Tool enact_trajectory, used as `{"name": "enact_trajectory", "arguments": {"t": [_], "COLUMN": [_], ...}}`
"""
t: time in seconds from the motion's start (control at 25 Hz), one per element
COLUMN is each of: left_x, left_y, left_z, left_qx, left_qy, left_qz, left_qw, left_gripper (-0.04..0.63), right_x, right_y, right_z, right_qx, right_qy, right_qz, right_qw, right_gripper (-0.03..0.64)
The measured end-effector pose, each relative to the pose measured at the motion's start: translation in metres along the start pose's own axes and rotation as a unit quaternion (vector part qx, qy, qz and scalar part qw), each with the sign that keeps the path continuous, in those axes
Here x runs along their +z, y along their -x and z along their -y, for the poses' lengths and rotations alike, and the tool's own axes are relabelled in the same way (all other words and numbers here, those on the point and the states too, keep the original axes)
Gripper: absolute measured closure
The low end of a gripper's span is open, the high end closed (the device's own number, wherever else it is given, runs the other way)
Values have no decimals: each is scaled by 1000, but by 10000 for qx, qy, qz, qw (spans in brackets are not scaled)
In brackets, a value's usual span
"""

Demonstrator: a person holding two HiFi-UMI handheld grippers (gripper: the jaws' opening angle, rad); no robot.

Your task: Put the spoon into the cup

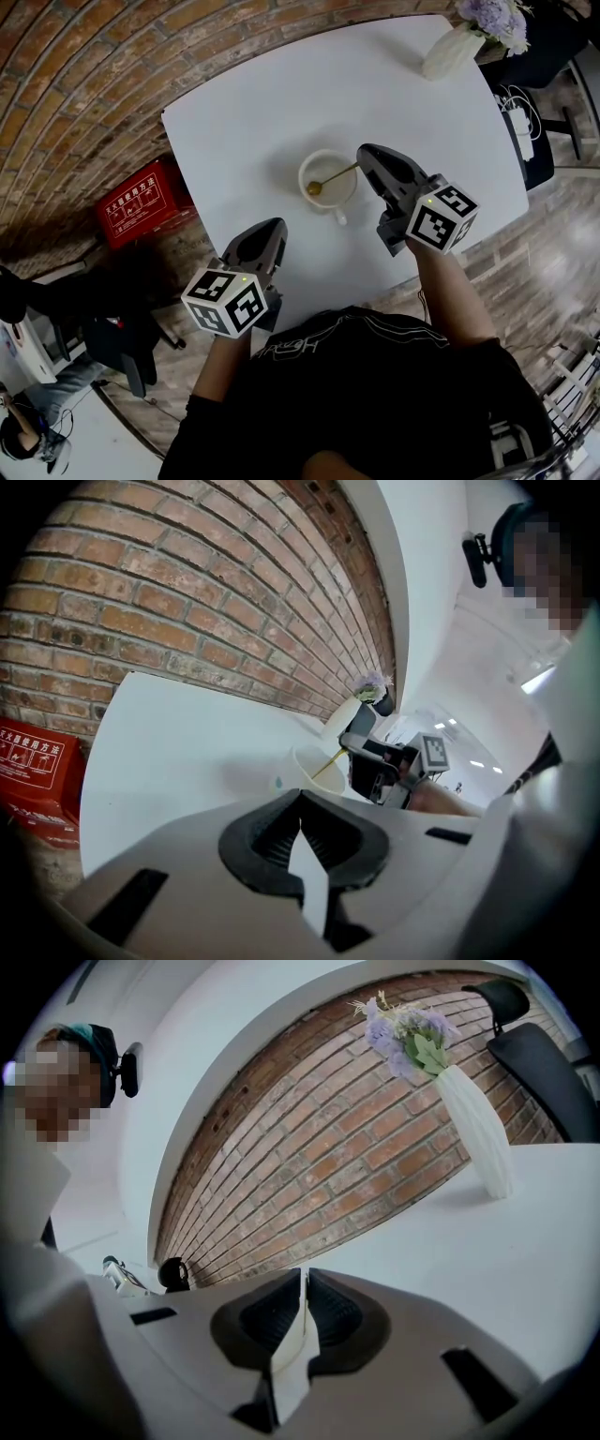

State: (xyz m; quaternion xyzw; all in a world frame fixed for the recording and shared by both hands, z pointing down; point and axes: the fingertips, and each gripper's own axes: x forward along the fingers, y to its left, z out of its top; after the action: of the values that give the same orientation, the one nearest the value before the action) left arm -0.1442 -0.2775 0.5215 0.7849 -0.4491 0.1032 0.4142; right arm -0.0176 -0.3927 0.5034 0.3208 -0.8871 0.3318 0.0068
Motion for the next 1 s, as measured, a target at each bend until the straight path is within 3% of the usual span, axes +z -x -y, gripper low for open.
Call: {"name": "enact_trajectory", "arguments": {"t": [0.12, 0.24, 0.44, 0.64, 0.76, 1.0], "left_x": [1, 3, 7, 10, 10, 5], "left_y": [-1, 0, 11, 28, 40, 64], "left_z": [1, 5, 12, 32, 48, 94], "left_qx": [-2, -16, 21, -58, -128, -346], "left_qy": [-31, -59, -130, -216, -297, -549], "left_qz": [28, 72, 267, 494, 631, 843], "left_qw": [10000, 10000, 9996, 9985, 9975, 9943], "left_gripper": [591, 591, 591, 591, 591, 591], "right_x": [2, 7, 23, 31, 28, 22], "right_y": [1, 7, 36, 78, 98, 136], "right_z": [0, 1, 1, -18, -45, -111], "right_qx": [-33, -130, -233, -164, 23, 548], "right_qy": [4, 17, -139, -210, 75, 657], "right_qz": [66, 180, 623, 824, 766, 641], "right_qw": [10000, 9998, 9977, 9962, 9970, 9943], "right_gripper": [606, 496, 466, 475, 545, 613]}}
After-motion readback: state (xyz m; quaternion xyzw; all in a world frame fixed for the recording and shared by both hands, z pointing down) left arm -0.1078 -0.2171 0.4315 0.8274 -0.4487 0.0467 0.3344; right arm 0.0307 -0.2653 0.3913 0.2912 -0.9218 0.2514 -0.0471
